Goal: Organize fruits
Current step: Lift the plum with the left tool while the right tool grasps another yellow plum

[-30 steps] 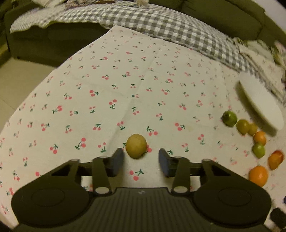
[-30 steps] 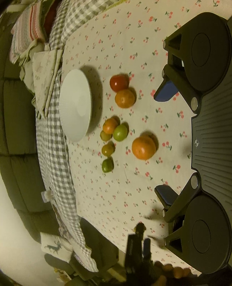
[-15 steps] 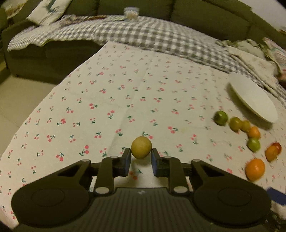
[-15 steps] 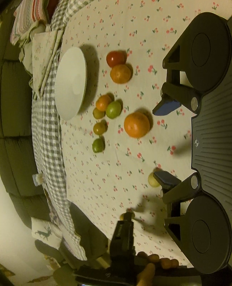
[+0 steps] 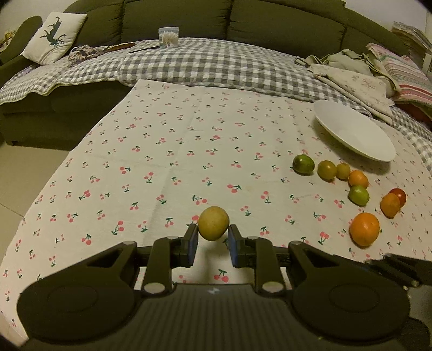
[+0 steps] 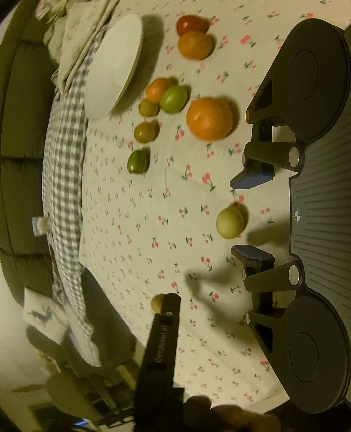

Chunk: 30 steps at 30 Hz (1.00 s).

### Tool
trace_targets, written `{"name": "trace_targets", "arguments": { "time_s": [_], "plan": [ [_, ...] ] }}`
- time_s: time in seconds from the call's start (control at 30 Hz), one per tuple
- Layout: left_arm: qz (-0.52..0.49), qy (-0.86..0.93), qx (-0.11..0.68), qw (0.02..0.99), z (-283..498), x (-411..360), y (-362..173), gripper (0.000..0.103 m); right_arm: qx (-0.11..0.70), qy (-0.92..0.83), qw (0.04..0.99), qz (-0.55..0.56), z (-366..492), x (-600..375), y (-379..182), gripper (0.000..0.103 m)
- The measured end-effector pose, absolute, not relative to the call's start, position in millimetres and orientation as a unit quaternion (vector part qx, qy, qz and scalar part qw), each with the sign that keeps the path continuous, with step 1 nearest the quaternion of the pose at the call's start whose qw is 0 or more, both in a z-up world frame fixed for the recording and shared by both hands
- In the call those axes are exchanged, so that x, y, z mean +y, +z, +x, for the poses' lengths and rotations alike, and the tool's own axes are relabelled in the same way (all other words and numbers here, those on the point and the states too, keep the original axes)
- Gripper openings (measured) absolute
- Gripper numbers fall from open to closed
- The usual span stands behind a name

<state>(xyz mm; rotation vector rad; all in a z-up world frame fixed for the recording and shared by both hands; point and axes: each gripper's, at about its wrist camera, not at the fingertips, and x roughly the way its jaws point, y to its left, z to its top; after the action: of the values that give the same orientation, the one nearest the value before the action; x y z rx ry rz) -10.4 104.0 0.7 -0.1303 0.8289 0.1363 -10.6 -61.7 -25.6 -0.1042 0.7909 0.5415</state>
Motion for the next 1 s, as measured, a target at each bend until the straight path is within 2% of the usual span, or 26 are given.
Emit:
{"name": "trace_targets", "arguments": {
  "time_s": [0.1,0.17,0.83,0.9,1.0],
  "plan": [
    [-0.059,0.065,0.402,0.912,-10.1,102.9,-0.2,0.022,0.375,0.259,0.887,-0.069,-6.2,-52.9,-30.1,0.037],
    [-0.057,0.064,0.401,0.912,-9.4,102.5,-0.6,0.022,0.372,0.261,0.888,-0.074,-4.1,-49.7,-30.5,0.025],
    [-0.044,0.049,0.4,0.914,-7.8,93.0,-0.4,0.021,0.352,0.235,0.904,-0.053,-1.5,-73.2,-11.0,0.026],
    [-0.042,0.048,0.4,0.914,-7.6,92.0,-0.4,0.016,0.351,0.228,0.907,-0.052,-0.3,-76.2,-9.6,0.026],
    [-0.043,0.046,0.4,0.914,-7.2,91.1,0.6,0.015,0.346,0.219,0.91,-0.058,-0.3,-78.9,-6.6,0.026]
  ]
}}
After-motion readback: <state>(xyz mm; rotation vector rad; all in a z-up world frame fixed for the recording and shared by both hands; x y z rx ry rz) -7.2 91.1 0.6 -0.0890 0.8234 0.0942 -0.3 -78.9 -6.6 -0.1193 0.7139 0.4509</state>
